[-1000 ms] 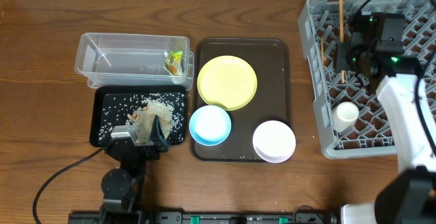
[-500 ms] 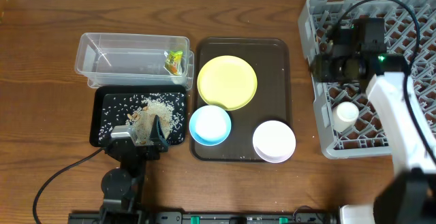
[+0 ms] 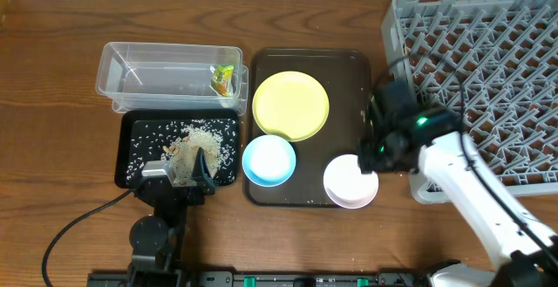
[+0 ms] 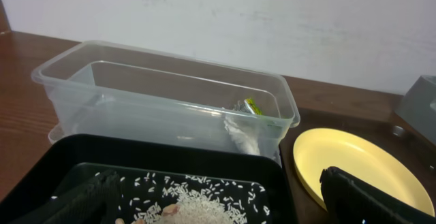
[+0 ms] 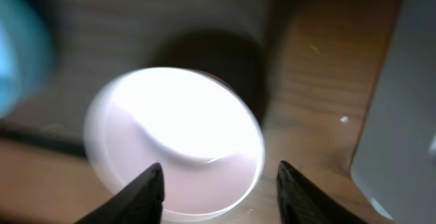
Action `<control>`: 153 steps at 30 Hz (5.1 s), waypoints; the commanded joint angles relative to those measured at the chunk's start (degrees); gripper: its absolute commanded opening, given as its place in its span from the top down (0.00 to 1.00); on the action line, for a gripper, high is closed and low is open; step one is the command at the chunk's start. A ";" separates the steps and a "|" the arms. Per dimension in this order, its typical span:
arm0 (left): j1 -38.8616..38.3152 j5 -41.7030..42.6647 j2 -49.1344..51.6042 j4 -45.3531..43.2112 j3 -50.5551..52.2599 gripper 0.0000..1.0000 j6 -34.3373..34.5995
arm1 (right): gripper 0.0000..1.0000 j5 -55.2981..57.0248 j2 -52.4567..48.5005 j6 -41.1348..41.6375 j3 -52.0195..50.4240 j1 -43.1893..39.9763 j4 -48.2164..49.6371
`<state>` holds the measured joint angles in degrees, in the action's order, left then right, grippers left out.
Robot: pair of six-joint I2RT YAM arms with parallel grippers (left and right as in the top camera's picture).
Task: Sort waste into correct bins and load items into the dishwasher rack
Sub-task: 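Lower right gripper onto the pink bowl and grasp its rim, then lift the pink bowl with right gripper and set it in the rack, then move right gripper to the light-blue bowl and grasp its rim, then carry the light-blue bowl with right gripper into the dish rack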
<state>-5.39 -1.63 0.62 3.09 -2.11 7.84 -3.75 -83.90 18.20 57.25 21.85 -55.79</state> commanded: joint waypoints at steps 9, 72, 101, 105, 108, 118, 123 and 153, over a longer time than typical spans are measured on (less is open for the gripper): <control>0.22 0.11 -0.39 0.90 1.88 0.05 -0.31 | 0.85 5.14 -0.11 8.55 -12.74 0.68 12.76; 0.22 0.11 -0.39 0.90 1.88 0.04 -0.31 | 0.50 64.92 -10.34 2.12 10.05 -0.52 12.48; 0.22 0.11 -0.39 0.90 1.88 0.05 -0.31 | 0.69 2.43 -20.81 17.44 9.99 20.94 17.99; 0.22 0.11 -0.39 0.90 1.88 0.05 -0.31 | 0.92 1.86 -22.32 17.35 9.99 20.92 17.49; 0.22 0.11 -0.39 0.90 1.88 0.05 -0.31 | 0.99 3.02 -20.13 15.82 10.14 20.57 17.16; 0.22 0.11 -0.39 0.90 1.88 0.05 -0.31 | 0.99 43.19 1.01 11.72 10.23 11.54 11.47; 0.22 0.11 -0.39 0.90 1.88 0.05 -0.31 | 0.99 67.23 7.74 11.56 10.23 3.61 12.28; 0.22 0.11 -0.39 0.90 1.88 0.05 -0.31 | 0.96 73.77 -15.98 -17.00 10.21 -15.74 24.76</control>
<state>-5.39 -1.61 0.62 3.09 -2.11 7.84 69.67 -99.18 3.16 67.18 3.62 -30.39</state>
